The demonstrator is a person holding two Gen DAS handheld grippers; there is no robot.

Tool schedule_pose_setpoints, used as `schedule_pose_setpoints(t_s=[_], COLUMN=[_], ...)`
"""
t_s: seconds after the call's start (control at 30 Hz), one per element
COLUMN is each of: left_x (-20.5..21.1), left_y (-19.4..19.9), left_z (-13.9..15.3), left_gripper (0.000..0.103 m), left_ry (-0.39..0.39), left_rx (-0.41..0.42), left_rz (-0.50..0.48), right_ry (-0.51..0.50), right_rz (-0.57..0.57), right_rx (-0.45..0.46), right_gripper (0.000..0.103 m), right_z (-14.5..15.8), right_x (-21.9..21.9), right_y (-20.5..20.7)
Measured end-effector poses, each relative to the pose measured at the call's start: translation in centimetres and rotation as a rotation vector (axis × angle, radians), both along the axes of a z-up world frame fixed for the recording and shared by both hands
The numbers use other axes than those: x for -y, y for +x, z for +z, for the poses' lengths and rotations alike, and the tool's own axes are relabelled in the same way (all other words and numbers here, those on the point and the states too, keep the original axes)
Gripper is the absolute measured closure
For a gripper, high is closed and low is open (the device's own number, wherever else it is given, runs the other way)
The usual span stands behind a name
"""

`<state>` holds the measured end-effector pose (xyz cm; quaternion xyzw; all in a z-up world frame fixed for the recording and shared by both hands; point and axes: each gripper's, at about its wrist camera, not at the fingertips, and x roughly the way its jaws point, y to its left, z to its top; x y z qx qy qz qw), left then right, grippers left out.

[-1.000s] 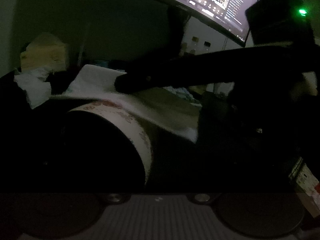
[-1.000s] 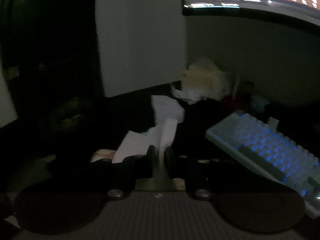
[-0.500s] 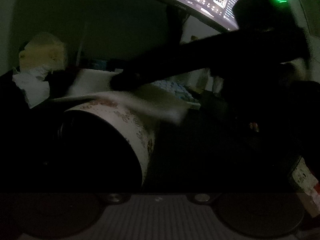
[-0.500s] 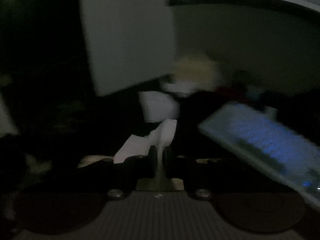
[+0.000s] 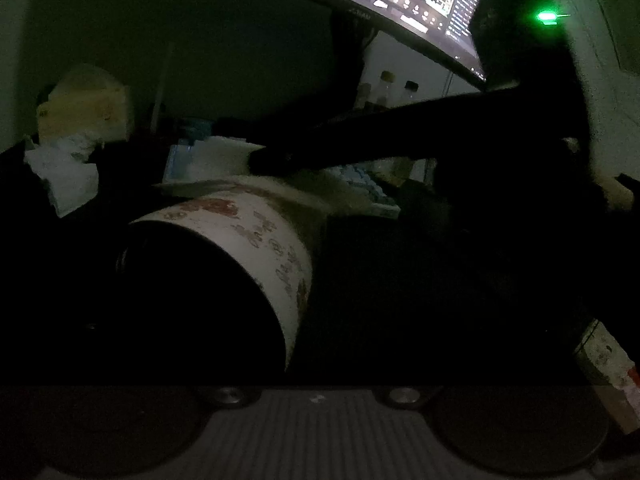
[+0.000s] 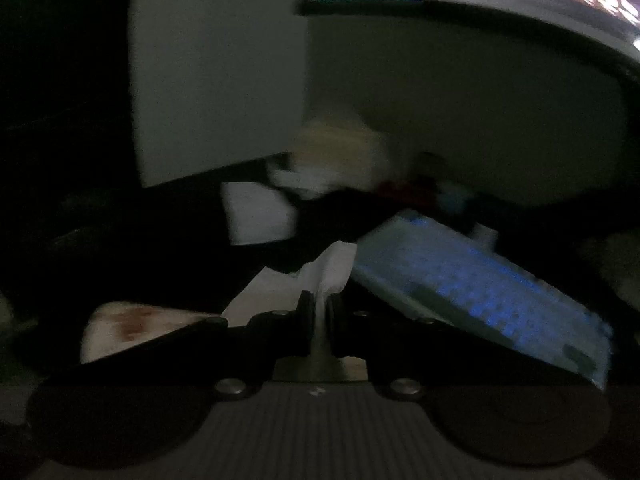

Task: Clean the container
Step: 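Rub the towel over the thermos near its base with the right gripper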

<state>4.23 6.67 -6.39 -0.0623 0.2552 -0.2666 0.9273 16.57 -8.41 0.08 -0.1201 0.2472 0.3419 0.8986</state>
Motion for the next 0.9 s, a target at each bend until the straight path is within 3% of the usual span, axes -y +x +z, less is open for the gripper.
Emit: schedule_pose_setpoints(t_s=[0.23,0.3,0.43,0.5,0.7,0.8,0.9], left_x=[1.7,1.6,1.4,1.3,0.8,0.5,0.1], left_y=[-1.6,-1.6,-1.7,-1.7,-0.8,-0.8,-0.6], left_z=[0.1,0.3,0.3,0.3,0.2,0.1,0.0], left_gripper=[0.000,0.000,0.000,0.000,0.000,0.000,0.000], left_ry=[0.008,0.010,0.003,-0.003,-0.003,0.010,0.010], left_rx=[0.005,0.006,0.001,-0.001,-0.002,0.001,-0.003], left_rz=[0.035,0.035,0.035,0.035,0.023,0.024,0.028], right_ry=[0.014,0.005,-0.017,-0.003,0.046,0.045,0.016], right_rz=[0.195,0.171,0.012,0.003,0.291,0.219,0.059], right_rx=[0.075,0.070,0.037,0.018,0.077,0.059,0.050], right_gripper=[0.095,0.095,0.095,0.095,0.095,0.095,0.095], right_z=[0.4,0.3,0.0,0.0,0.2,-0.3,-1.4], right_x=[-1.7,-1.7,-0.8,-0.5,-2.1,-1.8,-0.9], right_y=[-4.3,-3.6,-0.5,-0.7,-6.0,-4.3,-0.6])
